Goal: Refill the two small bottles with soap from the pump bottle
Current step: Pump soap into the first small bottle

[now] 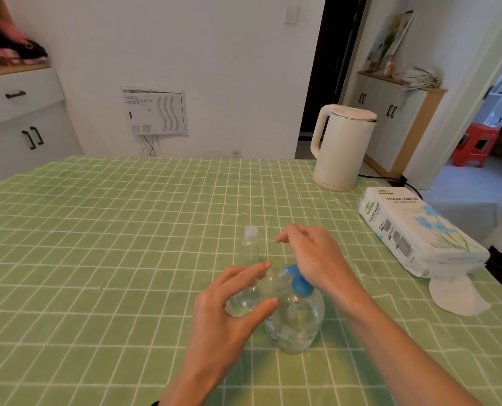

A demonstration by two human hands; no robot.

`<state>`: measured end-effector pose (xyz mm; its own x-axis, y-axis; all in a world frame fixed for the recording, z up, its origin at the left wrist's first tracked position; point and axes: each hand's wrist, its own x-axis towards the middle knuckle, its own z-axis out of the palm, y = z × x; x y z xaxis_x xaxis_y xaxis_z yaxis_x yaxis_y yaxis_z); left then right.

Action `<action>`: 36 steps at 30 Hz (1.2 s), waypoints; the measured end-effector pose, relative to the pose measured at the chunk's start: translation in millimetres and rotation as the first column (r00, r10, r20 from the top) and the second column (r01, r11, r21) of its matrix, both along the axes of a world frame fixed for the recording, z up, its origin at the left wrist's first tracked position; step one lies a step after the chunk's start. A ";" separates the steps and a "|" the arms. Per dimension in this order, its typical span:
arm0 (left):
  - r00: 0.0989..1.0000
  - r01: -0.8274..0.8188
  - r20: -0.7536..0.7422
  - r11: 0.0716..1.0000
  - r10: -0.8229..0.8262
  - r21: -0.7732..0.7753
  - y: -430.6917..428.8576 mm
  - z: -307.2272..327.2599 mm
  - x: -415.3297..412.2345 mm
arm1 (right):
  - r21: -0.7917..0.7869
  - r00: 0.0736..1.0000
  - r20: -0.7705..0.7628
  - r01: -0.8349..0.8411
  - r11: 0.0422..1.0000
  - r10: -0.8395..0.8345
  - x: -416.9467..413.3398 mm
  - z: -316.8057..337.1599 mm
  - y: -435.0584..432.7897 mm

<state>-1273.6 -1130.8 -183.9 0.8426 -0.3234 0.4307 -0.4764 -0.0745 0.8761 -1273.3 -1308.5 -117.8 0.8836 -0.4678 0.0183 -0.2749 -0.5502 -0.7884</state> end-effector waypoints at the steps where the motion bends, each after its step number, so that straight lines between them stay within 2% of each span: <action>1: 1.000 0.005 0.004 1.000 -0.005 -0.003 0.3 1.1 0.2 | 0.075 0.999 0.038 0.007 0.997 -0.010 -0.6 -0.2 -1.0; 5: 1.000 0.020 0.012 1.000 -0.020 -0.009 0.1 3.5 0.3 | 0.342 0.991 0.127 0.002 0.940 -0.048 -5.4 1.7 -4.7; 8: 1.000 0.010 0.013 1.000 -0.010 -0.022 -0.1 2.2 0.0 | 0.402 0.986 0.161 -0.024 0.915 -0.044 -20.5 -6.9 -5.7; 13: 1.000 0.005 0.010 1.000 -0.005 -0.024 -2.3 0.3 -0.6 | 0.407 0.995 0.093 -0.004 0.913 -0.037 -45.8 -33.7 4.4; 16: 1.000 0.011 0.017 1.000 -0.011 -0.018 -2.9 0.6 -0.3 | 0.426 0.985 0.158 -0.011 0.905 -0.063 -48.2 -46.6 16.1; 20: 1.000 0.017 0.018 0.999 -0.016 -0.033 -2.1 1.0 -0.1 | 0.358 0.926 0.304 0.106 0.928 -0.223 -39.9 -59.4 27.9; 25: 1.000 0.012 0.023 1.000 -0.012 -0.018 -3.0 -1.1 1.6 | 0.310 0.893 0.353 0.168 0.936 -0.278 -33.3 -67.9 29.8; 31: 1.000 0.004 0.022 1.000 -0.004 0.000 -2.1 -5.5 3.2 | 0.204 0.883 0.393 0.189 0.961 -0.257 -34.0 -63.1 31.1; 36: 1.000 -0.002 0.028 1.000 0.002 -0.008 -1.9 -4.2 1.9 | 0.260 0.886 0.362 0.205 0.944 -0.292 -33.3 -69.7 29.7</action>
